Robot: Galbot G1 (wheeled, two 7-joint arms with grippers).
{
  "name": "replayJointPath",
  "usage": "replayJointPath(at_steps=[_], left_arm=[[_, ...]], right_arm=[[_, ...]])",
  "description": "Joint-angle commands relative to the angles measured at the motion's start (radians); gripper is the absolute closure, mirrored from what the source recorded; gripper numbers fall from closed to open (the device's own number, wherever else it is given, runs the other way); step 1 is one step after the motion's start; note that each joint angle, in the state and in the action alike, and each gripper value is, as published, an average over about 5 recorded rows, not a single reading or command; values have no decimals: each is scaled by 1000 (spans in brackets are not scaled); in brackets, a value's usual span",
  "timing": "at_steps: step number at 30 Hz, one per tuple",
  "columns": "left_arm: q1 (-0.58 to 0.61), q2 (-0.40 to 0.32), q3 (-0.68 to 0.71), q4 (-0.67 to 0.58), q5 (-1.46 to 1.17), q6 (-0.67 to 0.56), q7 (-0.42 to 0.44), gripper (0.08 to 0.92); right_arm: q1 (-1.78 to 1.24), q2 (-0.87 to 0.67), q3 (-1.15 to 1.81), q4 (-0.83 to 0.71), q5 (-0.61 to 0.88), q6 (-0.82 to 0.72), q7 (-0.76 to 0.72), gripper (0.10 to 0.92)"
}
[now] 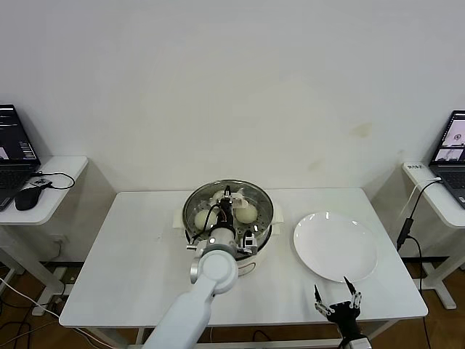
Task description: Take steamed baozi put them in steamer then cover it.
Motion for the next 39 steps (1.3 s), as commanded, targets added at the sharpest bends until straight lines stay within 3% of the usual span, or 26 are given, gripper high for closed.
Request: replayJointPath(at_steps=[1, 20, 29, 39], left_arm=[[-3, -5, -2, 23, 4, -4, -5, 866], [24, -21, -19, 0, -11, -5, -32, 844], [104, 27, -18, -174, -52, 2, -30, 584], [369, 190, -50, -552, -223, -5, -47, 298]], right_arm=[[-2, -2, -2, -1, -1, 4, -1, 202], [-3, -10, -8, -2, -1, 4, -7, 203], [-9, -6, -15, 3, -9, 2, -8, 203], [-26, -25, -5, 2, 1, 10, -8, 203]])
